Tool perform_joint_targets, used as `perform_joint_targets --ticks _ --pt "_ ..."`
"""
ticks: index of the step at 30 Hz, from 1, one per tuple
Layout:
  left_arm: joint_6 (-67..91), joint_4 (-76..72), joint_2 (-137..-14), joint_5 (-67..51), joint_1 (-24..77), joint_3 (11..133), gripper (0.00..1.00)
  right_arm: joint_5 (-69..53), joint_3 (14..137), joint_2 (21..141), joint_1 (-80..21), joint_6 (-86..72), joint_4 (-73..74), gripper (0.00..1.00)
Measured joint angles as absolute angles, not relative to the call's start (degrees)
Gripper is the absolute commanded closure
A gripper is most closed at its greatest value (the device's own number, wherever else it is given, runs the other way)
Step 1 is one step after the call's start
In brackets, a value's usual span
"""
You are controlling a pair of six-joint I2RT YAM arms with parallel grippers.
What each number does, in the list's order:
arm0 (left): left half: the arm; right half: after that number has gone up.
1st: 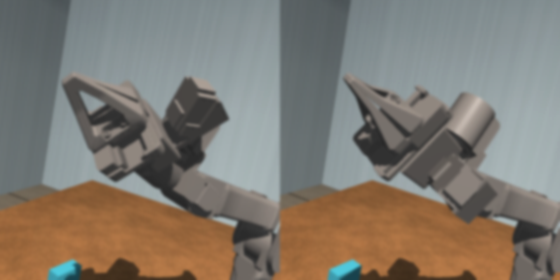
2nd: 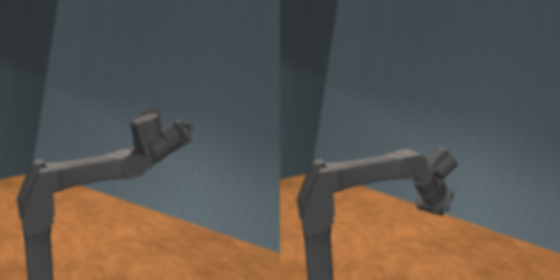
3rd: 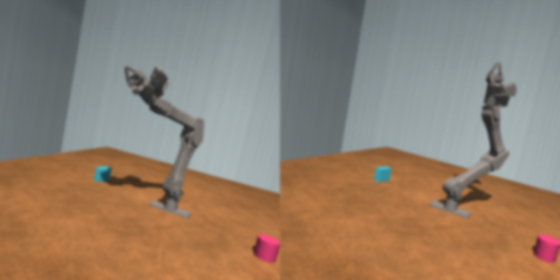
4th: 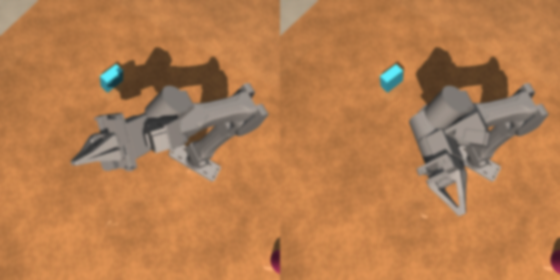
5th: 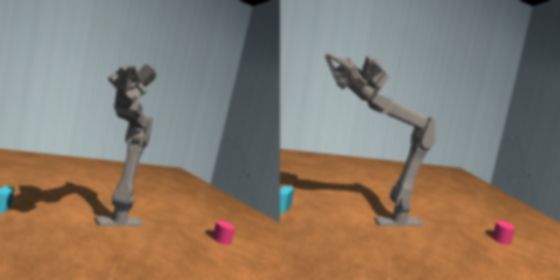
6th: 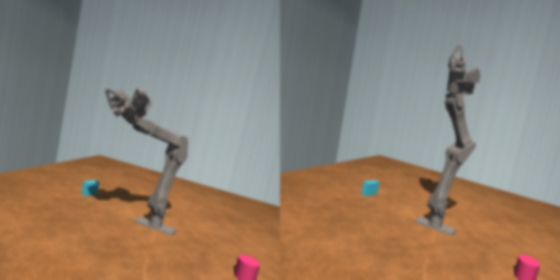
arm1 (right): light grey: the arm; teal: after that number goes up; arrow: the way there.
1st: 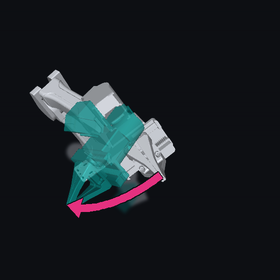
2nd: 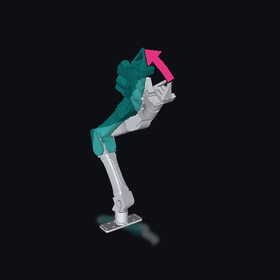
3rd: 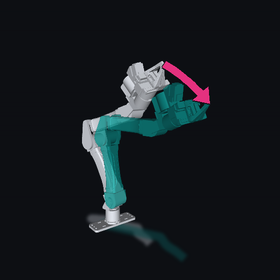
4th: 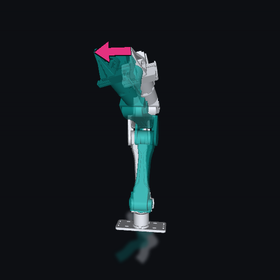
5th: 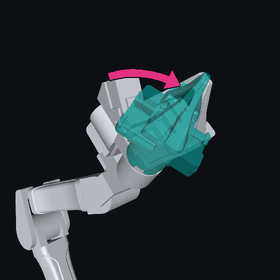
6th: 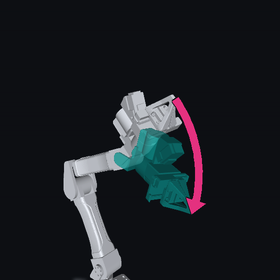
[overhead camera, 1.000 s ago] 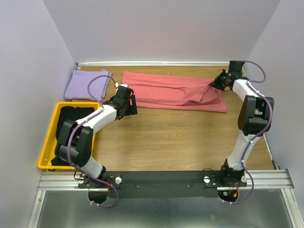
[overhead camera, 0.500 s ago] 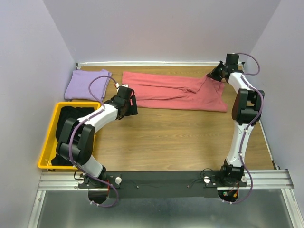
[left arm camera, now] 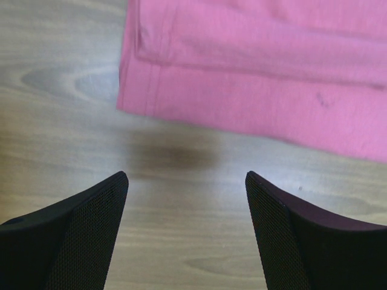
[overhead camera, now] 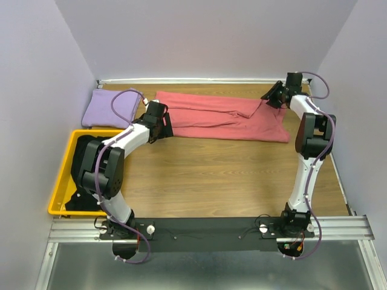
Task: Fold and stack the t-shirts
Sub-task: Fold the tshirt
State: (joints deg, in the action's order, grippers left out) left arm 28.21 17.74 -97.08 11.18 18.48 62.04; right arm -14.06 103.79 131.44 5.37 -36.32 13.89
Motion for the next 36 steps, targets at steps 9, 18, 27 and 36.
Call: perform_joint_targets --ticks 9,18,27,36 --pt "29.3 15.1 -102.0 9.6 15.4 69.2 0.32 -14.2 88.8 117.3 0.0 -28.7 13.4 0.5" --pt "30.1 14.2 -107.2 8.7 13.3 69.8 0.4 -16.3 74.6 112.1 -5.8 -28.2 11.2 0.55" --pt "30.3 11.6 -106.9 7.1 11.0 65.7 0.4 -12.9 63.9 107.7 -4.5 -30.5 8.1 0.55" --pt "30.3 10.1 -96.9 4.2 11.0 53.4 0.4 -7.9 53.3 98.0 -1.4 -30.2 9.3 0.53"
